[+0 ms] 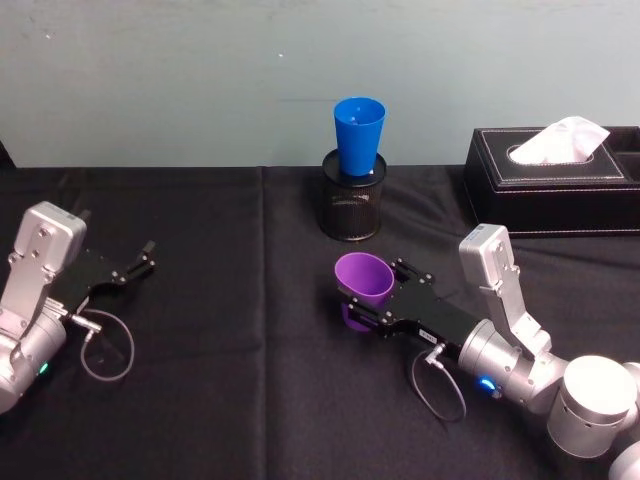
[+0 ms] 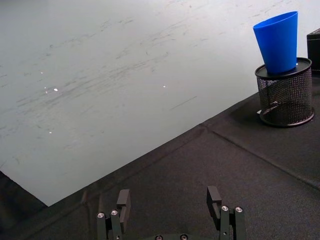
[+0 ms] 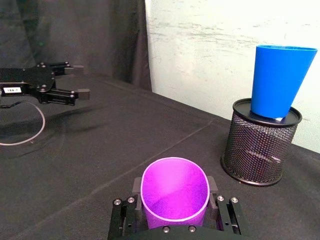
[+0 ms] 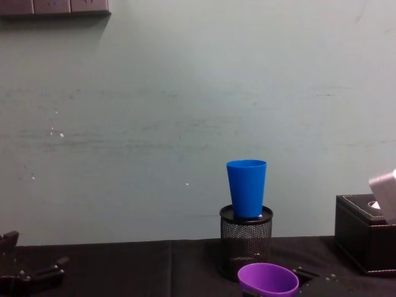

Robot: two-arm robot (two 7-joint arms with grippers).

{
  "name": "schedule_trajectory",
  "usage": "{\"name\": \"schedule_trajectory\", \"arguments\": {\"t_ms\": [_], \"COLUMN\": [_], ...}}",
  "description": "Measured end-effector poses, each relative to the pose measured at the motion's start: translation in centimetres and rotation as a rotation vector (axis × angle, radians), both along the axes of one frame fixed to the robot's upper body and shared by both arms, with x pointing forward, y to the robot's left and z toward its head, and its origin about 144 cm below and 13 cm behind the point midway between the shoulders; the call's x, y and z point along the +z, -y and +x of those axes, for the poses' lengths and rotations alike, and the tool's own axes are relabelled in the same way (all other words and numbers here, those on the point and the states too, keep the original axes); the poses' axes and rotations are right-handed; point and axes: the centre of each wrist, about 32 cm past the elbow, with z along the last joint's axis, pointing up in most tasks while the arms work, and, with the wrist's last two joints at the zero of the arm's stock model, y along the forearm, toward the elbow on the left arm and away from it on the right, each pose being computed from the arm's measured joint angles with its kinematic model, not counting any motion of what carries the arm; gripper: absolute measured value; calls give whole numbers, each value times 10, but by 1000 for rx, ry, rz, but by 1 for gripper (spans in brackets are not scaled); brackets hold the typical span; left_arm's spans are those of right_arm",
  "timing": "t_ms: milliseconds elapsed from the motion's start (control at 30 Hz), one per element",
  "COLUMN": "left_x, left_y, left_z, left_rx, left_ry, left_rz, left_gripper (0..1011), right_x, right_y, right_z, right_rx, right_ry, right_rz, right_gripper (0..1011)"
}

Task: Pick up one cup with a gripper and tap it against the other cup.

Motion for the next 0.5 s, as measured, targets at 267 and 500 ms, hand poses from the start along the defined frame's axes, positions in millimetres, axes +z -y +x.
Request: {"name": "schedule_trajectory", "arguments": {"t_ms": [267, 500], "left_x": [0, 0], "left_y": [0, 0], "left_z": [0, 0], "left_rx": [0, 0], "left_ry": [0, 0], "left_rz": [0, 0], "left_gripper": [1000, 1000], "right_x": [0, 12], "right_y": [0, 3], "right_z": [0, 0], "right_rx": [0, 4], "right_ry": [1, 16], "right_rz": [0, 1], "right_gripper": [723, 723]}}
